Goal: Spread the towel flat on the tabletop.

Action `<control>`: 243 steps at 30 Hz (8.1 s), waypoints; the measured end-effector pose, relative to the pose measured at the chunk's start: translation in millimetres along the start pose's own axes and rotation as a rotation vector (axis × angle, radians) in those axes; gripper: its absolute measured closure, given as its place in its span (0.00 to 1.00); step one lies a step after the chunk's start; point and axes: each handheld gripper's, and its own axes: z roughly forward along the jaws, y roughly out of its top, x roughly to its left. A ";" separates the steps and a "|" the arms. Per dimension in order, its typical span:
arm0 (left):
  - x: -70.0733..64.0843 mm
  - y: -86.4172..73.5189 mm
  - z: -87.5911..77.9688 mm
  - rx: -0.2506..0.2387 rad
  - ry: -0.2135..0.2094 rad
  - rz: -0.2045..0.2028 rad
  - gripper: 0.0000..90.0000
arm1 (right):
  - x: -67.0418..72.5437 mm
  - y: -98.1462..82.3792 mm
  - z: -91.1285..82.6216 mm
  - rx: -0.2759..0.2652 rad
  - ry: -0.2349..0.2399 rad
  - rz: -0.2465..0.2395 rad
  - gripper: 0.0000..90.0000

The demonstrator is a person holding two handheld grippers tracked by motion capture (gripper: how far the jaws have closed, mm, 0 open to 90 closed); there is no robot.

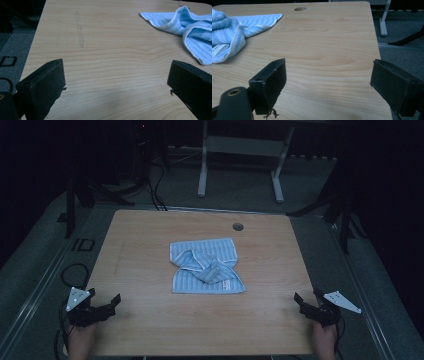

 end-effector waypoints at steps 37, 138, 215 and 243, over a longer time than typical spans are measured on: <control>-24.5 58.6 18.2 0.689 -0.190 0.437 0.02 | 29.7 67.7 32.2 0.695 0.392 -0.535 0.15; -240.6 138.6 209.9 0.717 -0.379 0.839 0.50 | 193.3 145.2 234.4 0.998 0.531 -0.848 0.68; -222.9 81.7 157.6 0.753 -0.570 0.966 0.62 | 166.5 83.9 114.1 0.981 0.560 -0.913 0.63; -230.6 105.4 113.1 0.758 -0.582 0.912 0.95 | 175.5 95.9 87.4 0.914 0.576 -0.973 0.94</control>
